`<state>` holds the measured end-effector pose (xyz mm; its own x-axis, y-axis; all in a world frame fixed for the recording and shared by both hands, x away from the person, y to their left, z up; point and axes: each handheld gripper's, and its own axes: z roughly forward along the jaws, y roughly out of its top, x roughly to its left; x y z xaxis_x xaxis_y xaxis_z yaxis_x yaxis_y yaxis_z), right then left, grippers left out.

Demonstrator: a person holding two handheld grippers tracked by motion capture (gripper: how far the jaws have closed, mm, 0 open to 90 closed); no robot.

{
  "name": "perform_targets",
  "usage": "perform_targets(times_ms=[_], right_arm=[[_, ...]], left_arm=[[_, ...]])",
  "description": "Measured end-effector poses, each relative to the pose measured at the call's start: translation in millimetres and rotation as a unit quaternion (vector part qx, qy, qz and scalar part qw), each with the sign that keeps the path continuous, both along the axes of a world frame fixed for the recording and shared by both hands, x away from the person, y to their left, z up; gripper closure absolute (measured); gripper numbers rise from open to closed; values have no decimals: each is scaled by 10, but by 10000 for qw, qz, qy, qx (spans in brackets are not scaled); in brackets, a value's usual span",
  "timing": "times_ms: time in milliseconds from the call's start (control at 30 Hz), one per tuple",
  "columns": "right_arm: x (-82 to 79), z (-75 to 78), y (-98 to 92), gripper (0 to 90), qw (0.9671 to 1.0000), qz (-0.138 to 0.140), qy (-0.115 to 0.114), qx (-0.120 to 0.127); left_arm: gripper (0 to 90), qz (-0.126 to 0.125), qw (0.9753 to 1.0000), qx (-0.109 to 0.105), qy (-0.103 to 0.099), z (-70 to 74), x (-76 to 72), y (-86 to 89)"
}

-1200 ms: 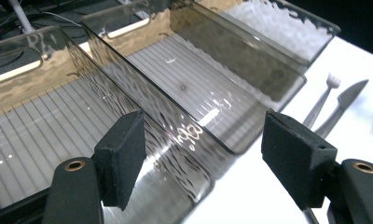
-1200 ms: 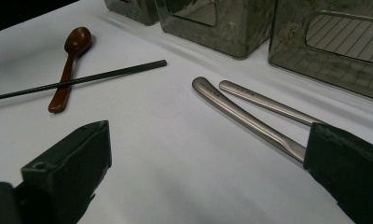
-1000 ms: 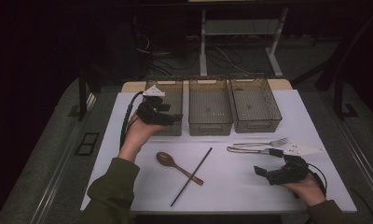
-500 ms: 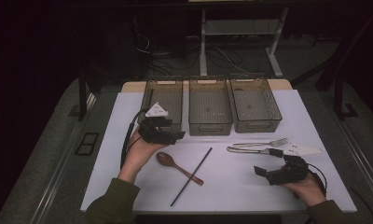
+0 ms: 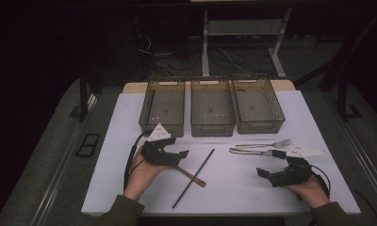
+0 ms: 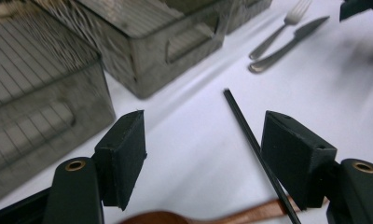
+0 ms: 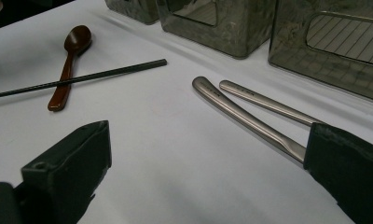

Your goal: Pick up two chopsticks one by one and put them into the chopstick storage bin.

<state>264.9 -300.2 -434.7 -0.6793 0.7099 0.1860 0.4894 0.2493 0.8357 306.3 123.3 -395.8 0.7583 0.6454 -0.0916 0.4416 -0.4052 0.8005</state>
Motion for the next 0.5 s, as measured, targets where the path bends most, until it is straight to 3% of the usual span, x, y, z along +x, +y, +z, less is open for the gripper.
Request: perform_targets(times_ms=[300,500], right_arm=[[-7,0,5,4,10000,30,-2,-10],[-11,1,8,4,10000,46,-25,-37]], left_arm=[[384,-77,9998,-142,143,-172,-179,-49],[470,-189,9994,-43,301,-279,-212,-150]])
